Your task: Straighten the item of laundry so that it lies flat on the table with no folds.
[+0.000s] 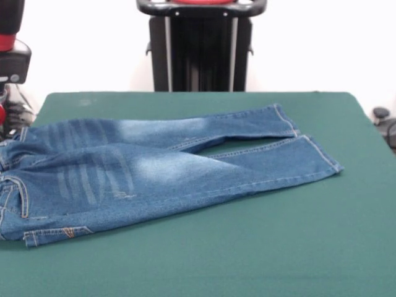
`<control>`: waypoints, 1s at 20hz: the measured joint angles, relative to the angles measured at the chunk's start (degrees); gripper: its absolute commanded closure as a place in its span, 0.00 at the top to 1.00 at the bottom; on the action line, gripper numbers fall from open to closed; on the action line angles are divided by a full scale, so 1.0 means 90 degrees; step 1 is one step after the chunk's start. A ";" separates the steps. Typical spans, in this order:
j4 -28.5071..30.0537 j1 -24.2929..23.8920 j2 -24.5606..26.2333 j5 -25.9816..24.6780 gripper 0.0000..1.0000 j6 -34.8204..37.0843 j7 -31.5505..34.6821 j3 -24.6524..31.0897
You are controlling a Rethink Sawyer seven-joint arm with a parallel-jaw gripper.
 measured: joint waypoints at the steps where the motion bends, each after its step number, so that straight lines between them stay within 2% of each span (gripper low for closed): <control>1: 0.0000 0.0005 -0.0007 0.0003 1.00 0.0000 0.0000 0.0000; 10: 0.0081 0.0154 -0.0189 0.0190 1.00 0.0254 0.0000 0.0001; 17: 0.0624 0.0138 -0.0715 0.0691 1.00 0.0937 0.0000 0.0000; 20: 0.0831 0.0129 -0.0859 0.0794 1.00 0.0984 0.0000 -0.0001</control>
